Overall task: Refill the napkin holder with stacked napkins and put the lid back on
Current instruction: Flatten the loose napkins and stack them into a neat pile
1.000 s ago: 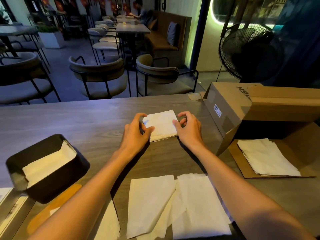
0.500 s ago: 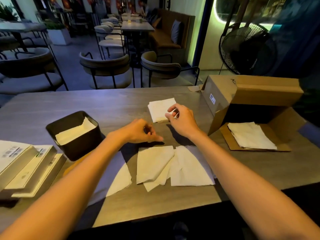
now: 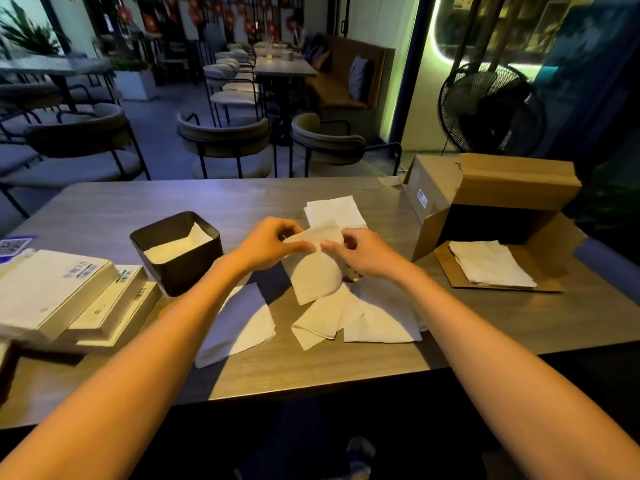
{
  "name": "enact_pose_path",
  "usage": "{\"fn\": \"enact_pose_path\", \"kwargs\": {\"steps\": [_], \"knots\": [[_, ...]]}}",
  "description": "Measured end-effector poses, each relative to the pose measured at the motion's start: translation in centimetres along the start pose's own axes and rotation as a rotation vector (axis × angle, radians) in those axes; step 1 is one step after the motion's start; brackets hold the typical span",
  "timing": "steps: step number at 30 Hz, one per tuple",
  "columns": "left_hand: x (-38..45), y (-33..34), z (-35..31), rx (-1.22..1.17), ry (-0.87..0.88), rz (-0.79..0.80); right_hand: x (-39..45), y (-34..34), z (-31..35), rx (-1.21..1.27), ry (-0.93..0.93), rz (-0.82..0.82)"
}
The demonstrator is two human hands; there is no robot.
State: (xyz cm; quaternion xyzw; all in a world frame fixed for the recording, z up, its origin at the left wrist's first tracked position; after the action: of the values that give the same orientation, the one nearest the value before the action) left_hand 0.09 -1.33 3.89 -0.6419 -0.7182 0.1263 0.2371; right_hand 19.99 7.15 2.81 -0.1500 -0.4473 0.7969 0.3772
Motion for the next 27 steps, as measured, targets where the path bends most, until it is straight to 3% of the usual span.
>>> {"fn": "enact_pose_path", "kwargs": {"steps": [4,8,12,22,27], "knots": [[0.3,-0.5,-0.6,-0.243,-0.031,-0.227,0.7,-0.9,0.0,0.103,0.036,-0.087],[0.8,0.2,0.1,-0.399,-0.109,-0.248,1.7,-1.3,0.0,0.172,0.077,-0.233],[1.5,1.5,1.5,-0.414,-0.151,-0.203,2.8,-1.2,-1.3,0.174,0.122,-0.273],[8.4,2.1,4.6,-0.486,-0.149,-0.380,7.7,-0.1,-6.2,0.185,0.240,-0.336],[11.2,3.0,6.0,-0.389,-0.099,-0.436,10.5,0.5,-7.7,0.223,0.297,-0.414]]}}
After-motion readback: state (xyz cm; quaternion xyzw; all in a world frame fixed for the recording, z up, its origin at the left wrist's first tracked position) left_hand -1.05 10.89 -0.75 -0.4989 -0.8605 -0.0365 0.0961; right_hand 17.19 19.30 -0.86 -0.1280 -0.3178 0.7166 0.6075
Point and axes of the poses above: each hand's wrist, its own x-axis towards the middle knuckle, its own y-axis out of the palm, z = x × y, the point moved 1 cm from there along x, towards the middle knuckle, and after that the axes turned 15 degrees about -x, right-handed, at the moved point
